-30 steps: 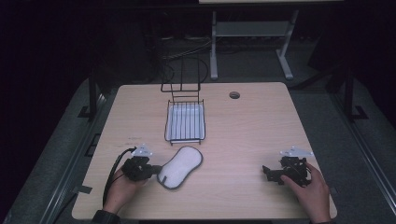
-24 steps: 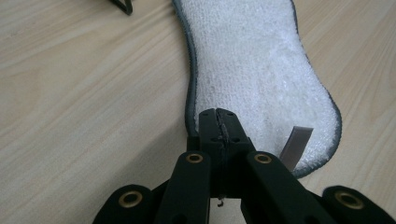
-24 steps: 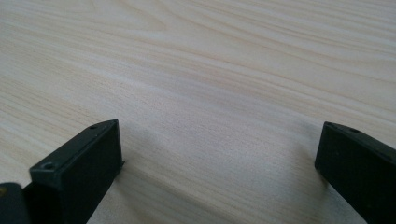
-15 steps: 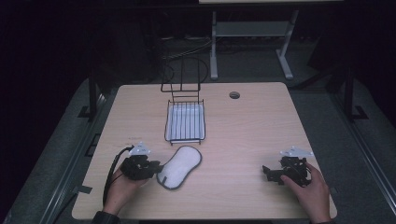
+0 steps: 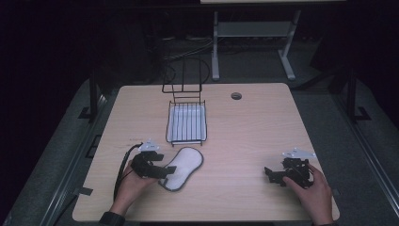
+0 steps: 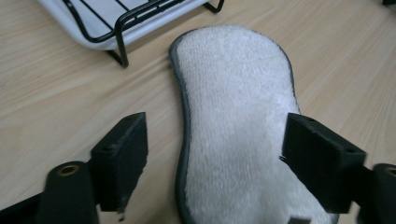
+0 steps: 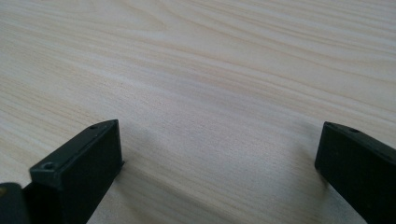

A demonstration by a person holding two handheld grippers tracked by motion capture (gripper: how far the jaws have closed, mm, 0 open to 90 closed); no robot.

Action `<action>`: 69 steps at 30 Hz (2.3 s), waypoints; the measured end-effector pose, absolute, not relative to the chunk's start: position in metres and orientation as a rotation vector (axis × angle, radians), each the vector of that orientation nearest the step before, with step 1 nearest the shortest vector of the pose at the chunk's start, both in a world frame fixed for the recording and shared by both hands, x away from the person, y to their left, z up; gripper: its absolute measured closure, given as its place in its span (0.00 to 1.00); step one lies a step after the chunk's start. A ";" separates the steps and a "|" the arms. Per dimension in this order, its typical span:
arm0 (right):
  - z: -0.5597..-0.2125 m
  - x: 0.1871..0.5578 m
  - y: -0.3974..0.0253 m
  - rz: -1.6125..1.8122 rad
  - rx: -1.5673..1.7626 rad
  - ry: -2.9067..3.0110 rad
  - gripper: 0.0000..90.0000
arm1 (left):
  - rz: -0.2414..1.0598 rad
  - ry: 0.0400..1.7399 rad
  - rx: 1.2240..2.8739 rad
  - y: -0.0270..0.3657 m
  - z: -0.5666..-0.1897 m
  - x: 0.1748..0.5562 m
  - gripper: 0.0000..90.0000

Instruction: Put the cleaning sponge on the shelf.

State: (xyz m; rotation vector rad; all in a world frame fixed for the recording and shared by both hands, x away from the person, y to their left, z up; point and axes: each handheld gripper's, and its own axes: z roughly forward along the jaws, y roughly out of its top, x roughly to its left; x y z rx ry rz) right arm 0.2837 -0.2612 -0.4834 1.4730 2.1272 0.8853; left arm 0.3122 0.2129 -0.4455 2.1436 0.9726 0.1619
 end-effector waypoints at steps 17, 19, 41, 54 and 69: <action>-0.484 0.284 -0.261 0.886 1.471 2.127 0.00 | 0.165 0.955 2.167 0.183 -0.457 0.326 0.15; -0.484 0.284 -0.261 0.886 1.472 2.127 0.00 | 0.167 0.961 2.163 0.181 -0.458 0.326 0.14; -0.484 0.284 -0.261 0.886 1.472 2.127 0.00 | 0.173 0.921 2.224 0.174 -0.465 0.325 0.16; -0.484 0.284 -0.261 0.886 1.472 2.127 0.00 | 0.141 0.942 2.181 0.182 -0.458 0.323 0.42; -0.484 0.284 -0.261 0.886 1.472 2.127 0.00 | 0.096 0.903 2.104 0.196 -0.443 0.321 0.73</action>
